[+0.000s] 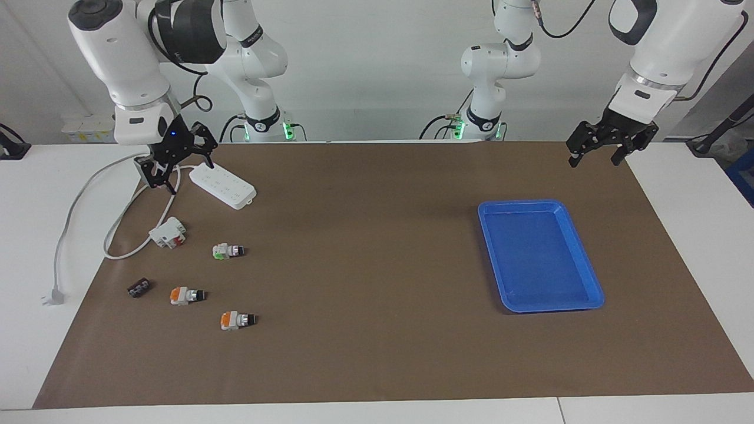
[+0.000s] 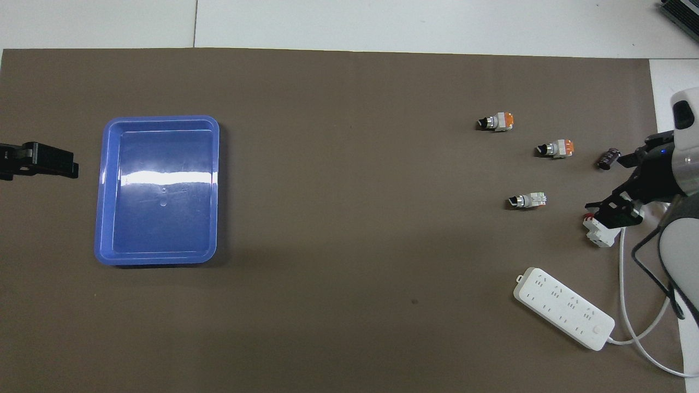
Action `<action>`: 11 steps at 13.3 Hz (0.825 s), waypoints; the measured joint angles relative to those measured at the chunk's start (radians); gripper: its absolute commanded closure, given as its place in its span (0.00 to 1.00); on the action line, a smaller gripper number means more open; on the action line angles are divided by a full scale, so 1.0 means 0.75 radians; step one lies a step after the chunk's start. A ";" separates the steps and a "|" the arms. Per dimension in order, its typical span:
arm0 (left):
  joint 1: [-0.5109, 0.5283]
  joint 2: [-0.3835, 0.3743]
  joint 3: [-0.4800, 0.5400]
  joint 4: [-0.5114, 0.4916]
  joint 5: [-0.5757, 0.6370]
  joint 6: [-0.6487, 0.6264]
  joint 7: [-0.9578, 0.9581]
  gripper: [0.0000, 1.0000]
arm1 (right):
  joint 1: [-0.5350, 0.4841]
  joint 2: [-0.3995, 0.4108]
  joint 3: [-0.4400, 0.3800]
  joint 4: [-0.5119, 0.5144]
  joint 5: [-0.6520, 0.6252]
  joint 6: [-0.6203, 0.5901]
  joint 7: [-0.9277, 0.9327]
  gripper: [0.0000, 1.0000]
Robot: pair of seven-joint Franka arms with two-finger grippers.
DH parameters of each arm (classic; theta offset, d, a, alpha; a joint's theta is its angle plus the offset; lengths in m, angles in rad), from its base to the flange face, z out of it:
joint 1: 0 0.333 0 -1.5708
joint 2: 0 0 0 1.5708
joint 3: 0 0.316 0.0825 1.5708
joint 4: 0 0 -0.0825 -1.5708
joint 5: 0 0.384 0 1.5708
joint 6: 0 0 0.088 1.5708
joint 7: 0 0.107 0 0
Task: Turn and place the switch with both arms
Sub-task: 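Lower the right gripper over the nearest white switch module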
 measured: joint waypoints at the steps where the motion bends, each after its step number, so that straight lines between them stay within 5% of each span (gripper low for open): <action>1: 0.000 0.000 0.000 0.000 0.000 0.000 0.000 0.00 | -0.001 0.000 -0.001 -0.031 0.021 0.020 -0.101 0.00; 11: 0.000 0.000 0.000 0.000 0.000 0.000 0.000 0.00 | -0.097 0.205 -0.004 -0.136 0.298 0.175 -1.000 0.05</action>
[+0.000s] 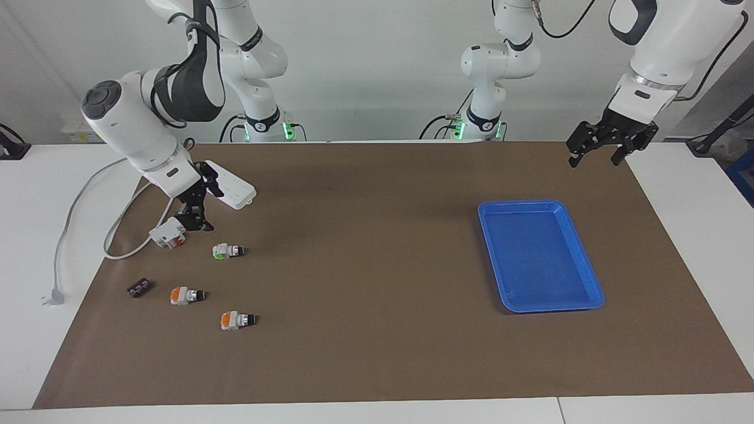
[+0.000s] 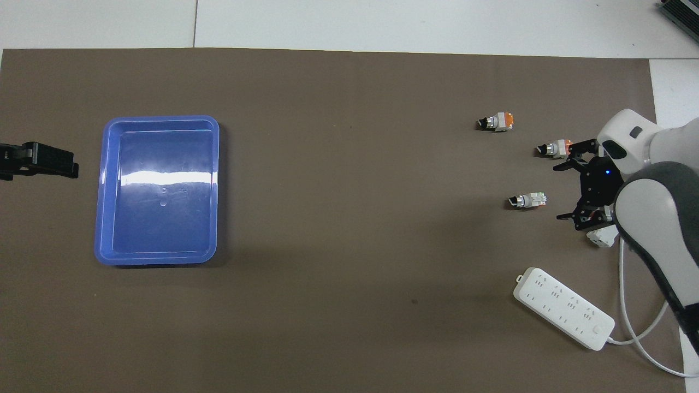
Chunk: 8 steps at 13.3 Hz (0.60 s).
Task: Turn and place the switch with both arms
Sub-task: 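Lower the right gripper over the nearest white switch module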
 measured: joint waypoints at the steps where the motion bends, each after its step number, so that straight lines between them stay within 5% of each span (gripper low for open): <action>1: 0.000 0.000 0.000 0.000 0.000 0.000 0.000 0.00 | -0.018 0.031 0.000 -0.003 0.033 0.026 -0.097 0.06; 8: 0.000 0.000 0.000 0.000 0.000 0.000 0.000 0.00 | -0.081 0.159 -0.001 -0.009 0.155 0.141 -0.418 0.12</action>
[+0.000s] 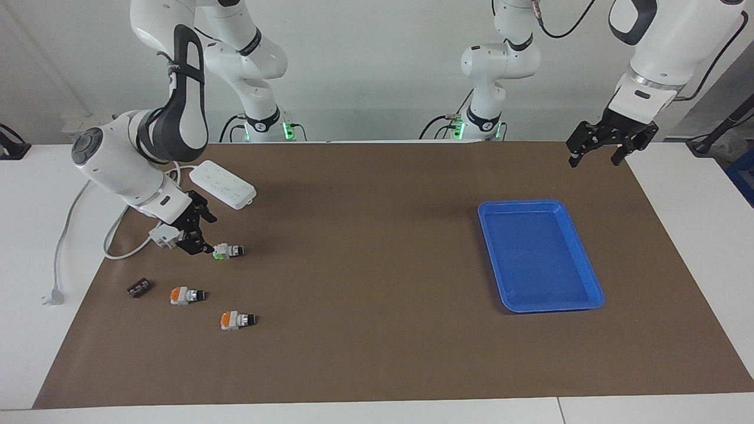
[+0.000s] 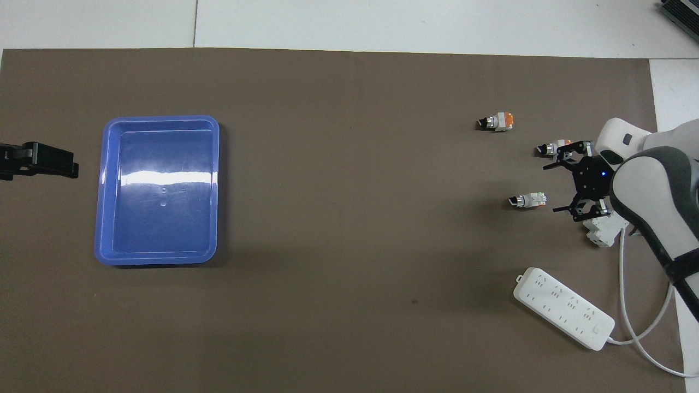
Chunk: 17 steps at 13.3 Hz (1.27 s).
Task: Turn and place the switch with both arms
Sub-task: 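Lower the right gripper over the nearest white switch module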
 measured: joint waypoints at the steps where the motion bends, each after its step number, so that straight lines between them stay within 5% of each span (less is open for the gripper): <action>1: 0.000 0.000 0.000 0.000 0.000 0.000 0.000 0.00 | 0.000 0.012 0.001 -0.003 0.015 0.021 -0.025 0.12; 17: 0.000 0.000 0.000 0.000 0.000 0.000 0.000 0.00 | -0.078 0.185 -0.001 -0.116 0.231 0.146 -0.381 0.16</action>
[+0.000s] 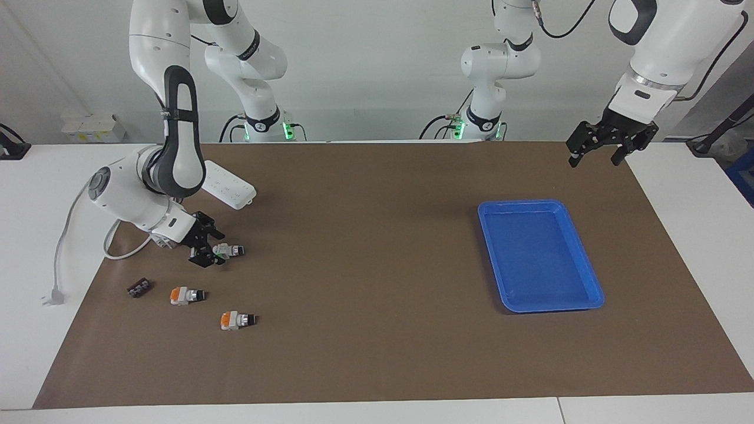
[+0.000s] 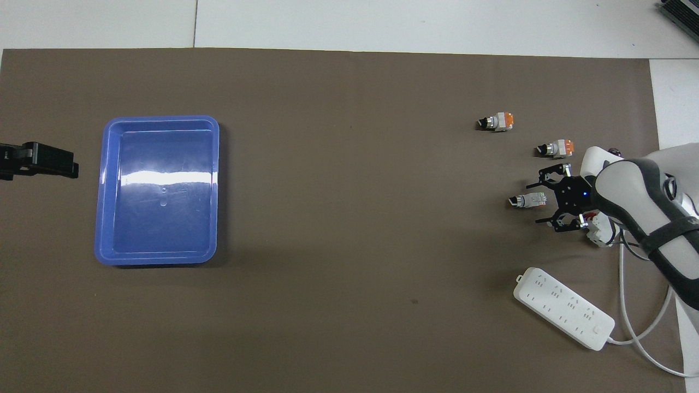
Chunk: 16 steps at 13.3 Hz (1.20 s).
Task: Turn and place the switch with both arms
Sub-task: 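Lower the right gripper over the nearest white switch module, then close the right gripper on the switch module and lift it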
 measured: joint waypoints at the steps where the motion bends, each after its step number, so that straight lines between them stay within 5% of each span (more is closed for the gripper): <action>1: 0.000 0.000 0.000 0.000 0.000 0.000 0.000 0.00 | -0.001 0.010 0.000 0.000 0.018 0.003 -0.013 0.16; 12: 0.000 0.000 0.000 0.000 0.000 0.000 0.000 0.00 | -0.017 0.010 -0.001 -0.003 0.043 -0.009 -0.015 0.27; 16: 0.000 0.000 0.000 0.000 0.000 0.000 0.000 0.00 | -0.026 0.008 -0.001 -0.003 0.058 -0.012 -0.015 0.48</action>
